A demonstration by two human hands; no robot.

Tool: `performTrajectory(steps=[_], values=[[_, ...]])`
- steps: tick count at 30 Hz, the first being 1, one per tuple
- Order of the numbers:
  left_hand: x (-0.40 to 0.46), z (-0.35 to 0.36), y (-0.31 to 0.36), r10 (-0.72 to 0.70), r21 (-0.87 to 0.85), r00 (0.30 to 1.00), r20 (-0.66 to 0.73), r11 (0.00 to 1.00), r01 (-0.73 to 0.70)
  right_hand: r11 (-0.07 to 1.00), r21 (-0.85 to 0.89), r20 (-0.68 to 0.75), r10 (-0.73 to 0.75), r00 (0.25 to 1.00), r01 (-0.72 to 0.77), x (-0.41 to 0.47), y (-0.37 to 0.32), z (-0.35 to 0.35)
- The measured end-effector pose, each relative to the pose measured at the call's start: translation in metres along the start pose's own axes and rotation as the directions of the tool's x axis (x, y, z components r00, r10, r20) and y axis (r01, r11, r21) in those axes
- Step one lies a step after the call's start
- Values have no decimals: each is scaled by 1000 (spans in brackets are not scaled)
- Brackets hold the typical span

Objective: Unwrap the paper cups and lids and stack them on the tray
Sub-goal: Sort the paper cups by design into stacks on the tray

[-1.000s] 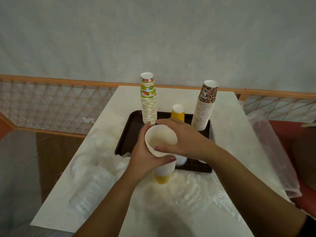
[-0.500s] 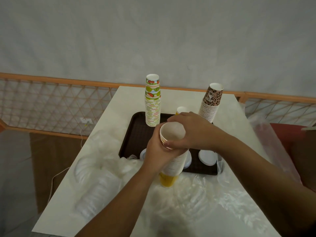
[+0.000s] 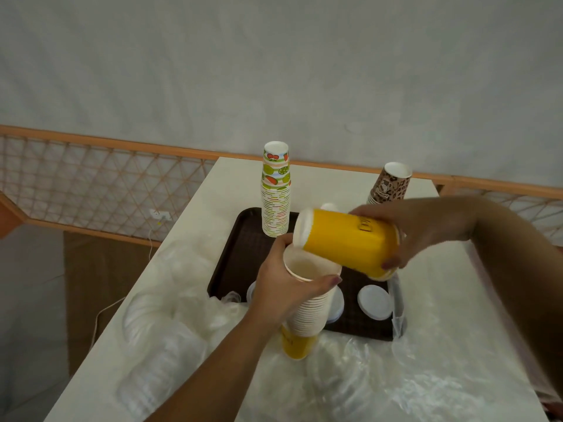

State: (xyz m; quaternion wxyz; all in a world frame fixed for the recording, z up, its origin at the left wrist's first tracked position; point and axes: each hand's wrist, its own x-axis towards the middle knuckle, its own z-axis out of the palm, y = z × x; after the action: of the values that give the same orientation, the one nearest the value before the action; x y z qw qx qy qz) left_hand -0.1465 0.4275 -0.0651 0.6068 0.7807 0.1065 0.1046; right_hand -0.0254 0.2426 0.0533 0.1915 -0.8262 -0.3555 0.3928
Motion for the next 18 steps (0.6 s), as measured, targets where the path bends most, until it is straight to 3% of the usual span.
performTrajectory(steps=[2, 4, 7, 9, 12, 18], values=[[4, 0, -2, -6, -1, 1000, -14, 1000, 6, 1000, 27, -47, -13, 999, 15, 14, 12, 7], [9, -1, -2, -19, 2, 1000, -24, 1000, 19, 965, 243, -215, -45, 975, 98, 35, 26, 11], [15, -1, -1, -36, 17, 999, -20, 999, 36, 834, 473, -551, 28, 834, 284, 85, 53, 14], [19, -1, -2, -46, 21, 999, -22, 999, 47, 757, 545, -679, 147, 719, 359, 118, 68, 18], [22, 0, -3, -51, 19, 998, -22, 998, 52, 692, 597, -742, 282, 609, 407, 155, 85, 22], [24, -1, -9, -31, 40, 998, -50, 999, 33, 707, 567, -794, 334, 509, 421, 192, 105, 24]])
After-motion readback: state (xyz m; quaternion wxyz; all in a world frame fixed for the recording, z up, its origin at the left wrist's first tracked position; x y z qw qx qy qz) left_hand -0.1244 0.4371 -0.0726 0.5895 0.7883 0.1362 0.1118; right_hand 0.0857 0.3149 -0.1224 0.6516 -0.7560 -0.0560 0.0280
